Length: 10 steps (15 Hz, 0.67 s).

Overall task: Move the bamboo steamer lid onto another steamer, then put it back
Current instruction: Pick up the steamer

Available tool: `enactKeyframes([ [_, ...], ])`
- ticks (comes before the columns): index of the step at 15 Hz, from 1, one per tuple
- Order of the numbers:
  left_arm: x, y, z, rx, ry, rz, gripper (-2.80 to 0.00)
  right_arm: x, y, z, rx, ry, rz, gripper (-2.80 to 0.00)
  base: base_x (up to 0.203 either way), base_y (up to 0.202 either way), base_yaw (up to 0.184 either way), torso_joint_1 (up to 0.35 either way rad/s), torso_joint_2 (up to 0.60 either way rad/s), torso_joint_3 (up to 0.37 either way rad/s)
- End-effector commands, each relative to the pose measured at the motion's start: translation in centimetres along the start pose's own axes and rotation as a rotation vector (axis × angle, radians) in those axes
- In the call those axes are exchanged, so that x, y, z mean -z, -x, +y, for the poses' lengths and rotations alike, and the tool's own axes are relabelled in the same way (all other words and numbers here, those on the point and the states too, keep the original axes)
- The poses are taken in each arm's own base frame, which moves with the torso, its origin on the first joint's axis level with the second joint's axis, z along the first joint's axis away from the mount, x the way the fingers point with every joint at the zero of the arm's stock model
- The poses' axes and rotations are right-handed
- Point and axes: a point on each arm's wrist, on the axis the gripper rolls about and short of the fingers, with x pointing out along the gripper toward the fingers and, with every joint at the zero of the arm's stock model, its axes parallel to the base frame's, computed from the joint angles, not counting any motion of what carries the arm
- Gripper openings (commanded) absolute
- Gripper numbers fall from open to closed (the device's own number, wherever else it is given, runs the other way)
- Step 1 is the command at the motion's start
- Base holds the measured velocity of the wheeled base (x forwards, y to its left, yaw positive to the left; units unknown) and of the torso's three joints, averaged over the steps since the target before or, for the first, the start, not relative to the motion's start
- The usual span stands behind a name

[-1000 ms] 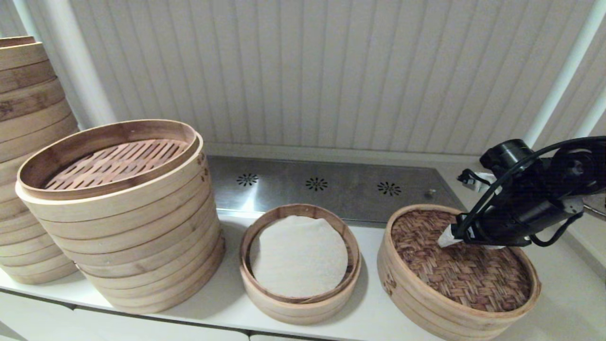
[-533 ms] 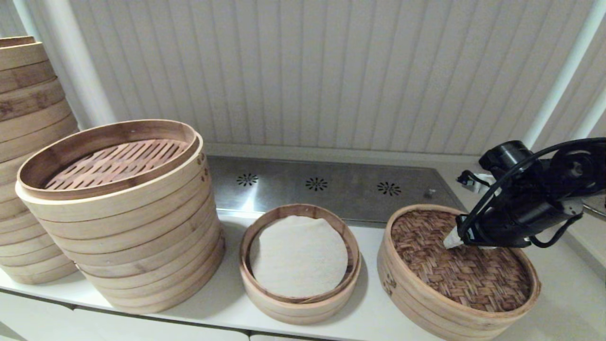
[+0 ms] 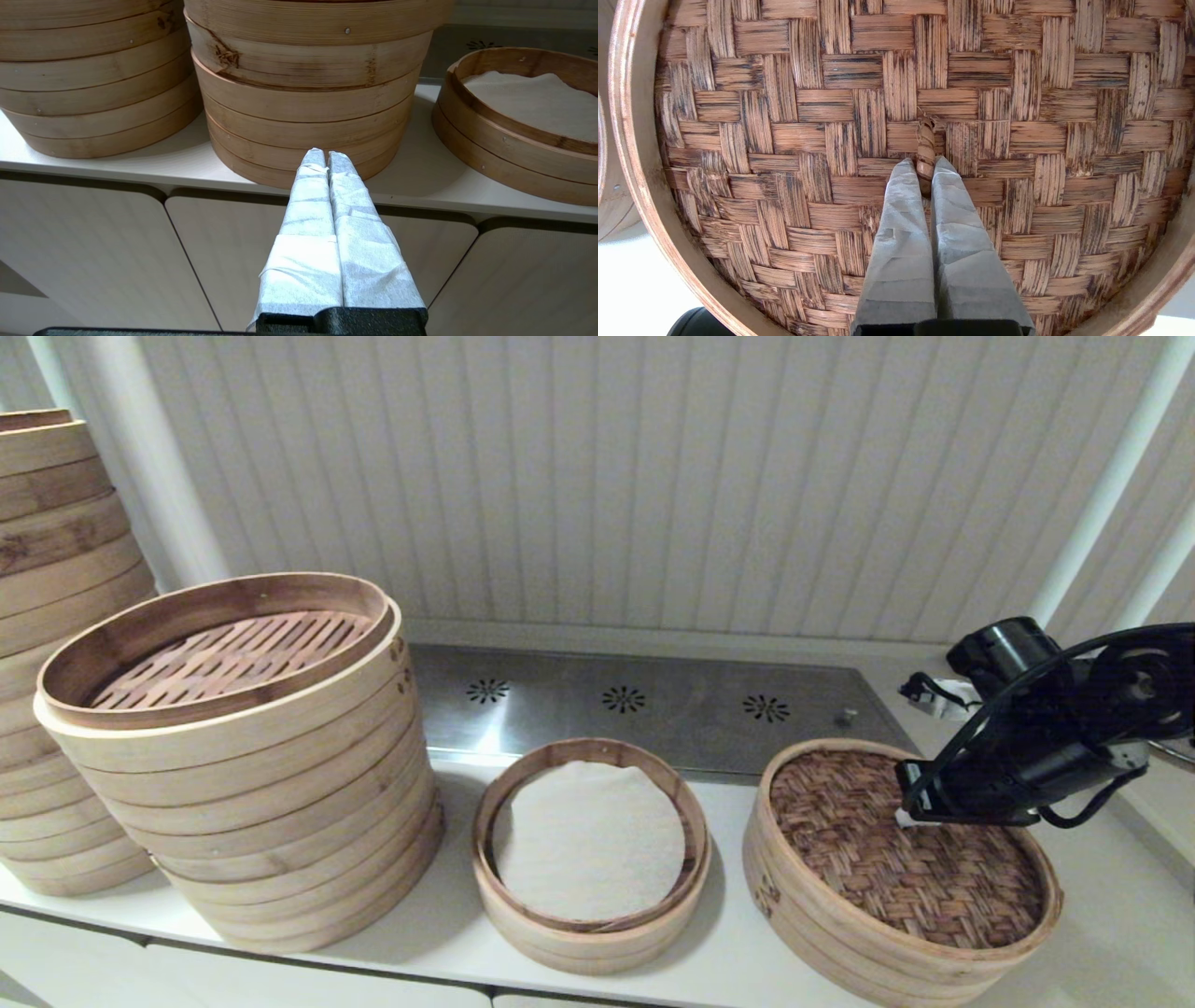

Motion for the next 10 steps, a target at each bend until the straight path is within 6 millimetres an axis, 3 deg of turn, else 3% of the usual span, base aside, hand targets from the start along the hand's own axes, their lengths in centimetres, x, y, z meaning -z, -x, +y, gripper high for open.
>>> enactKeyframes([
  [1, 0.0, 0.0, 0.0, -0.001, 0.0, 0.002, -2.8, 0.1, -0.2, 0.0, -0.005, -0.001, 0.01, -2.8, 0.0, 0.0, 0.0, 0.0, 0.0, 0.0],
  [10, 0.0, 0.0, 0.0, -0.001, 0.0, 0.0, -2.8, -0.1, 1.1, 0.1, -0.009, 0.001, -0.032, -2.8, 0.0, 0.0, 0.0, 0.0, 0.0, 0.0],
])
